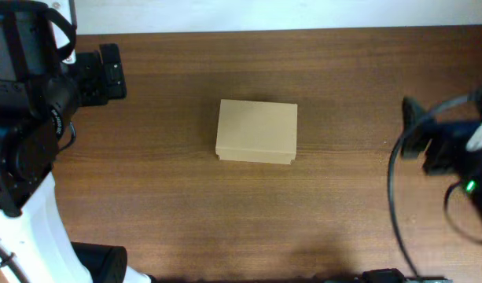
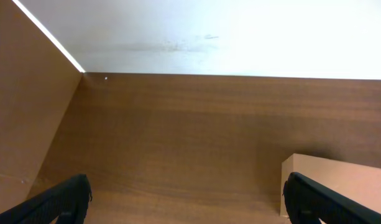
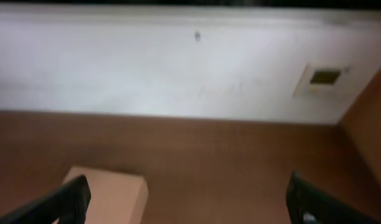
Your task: Pack container
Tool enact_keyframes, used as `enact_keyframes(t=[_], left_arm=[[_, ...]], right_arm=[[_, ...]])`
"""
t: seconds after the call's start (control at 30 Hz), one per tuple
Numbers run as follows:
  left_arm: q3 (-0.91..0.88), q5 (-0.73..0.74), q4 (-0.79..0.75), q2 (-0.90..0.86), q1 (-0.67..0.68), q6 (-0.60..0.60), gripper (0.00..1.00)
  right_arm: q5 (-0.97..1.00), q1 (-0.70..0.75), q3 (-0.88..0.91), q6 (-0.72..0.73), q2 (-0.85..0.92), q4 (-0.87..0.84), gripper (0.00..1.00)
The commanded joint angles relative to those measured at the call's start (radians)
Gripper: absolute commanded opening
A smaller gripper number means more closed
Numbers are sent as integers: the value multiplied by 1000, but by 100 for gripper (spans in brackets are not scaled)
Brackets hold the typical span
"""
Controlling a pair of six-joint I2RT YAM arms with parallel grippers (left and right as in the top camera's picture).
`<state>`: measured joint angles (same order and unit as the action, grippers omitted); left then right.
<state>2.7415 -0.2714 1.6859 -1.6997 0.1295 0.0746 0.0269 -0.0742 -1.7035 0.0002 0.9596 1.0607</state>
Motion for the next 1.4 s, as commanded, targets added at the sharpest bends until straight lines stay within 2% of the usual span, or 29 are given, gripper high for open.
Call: enact_keyframes(t=[0.0, 0.07, 0.23, 0.53, 0.67, 1.17, 1.37], left_arm=[[3, -13, 1, -3, -3, -1, 99], [3, -13, 1, -3, -3, -1, 99], [3, -13, 1, -3, -3, -1, 99], [3, -13, 1, -3, -3, -1, 99], [3, -13, 1, -3, -3, -1, 99], [3, -13, 1, -3, -3, -1, 99], [3, -13, 1, -3, -3, -1, 99]], right_arm=[[12, 5, 317, -3, -193, -134, 99], [11, 23, 527, -3, -329, -259, 99], [12, 68, 882, -3, -555, -419, 99], [12, 91, 1335, -3, -828, -678, 99], [11, 130, 1485, -3, -949, -723, 99], [11, 155, 1587, -3, -956, -735, 99], [11, 154, 1591, -3, -956, -684, 99]])
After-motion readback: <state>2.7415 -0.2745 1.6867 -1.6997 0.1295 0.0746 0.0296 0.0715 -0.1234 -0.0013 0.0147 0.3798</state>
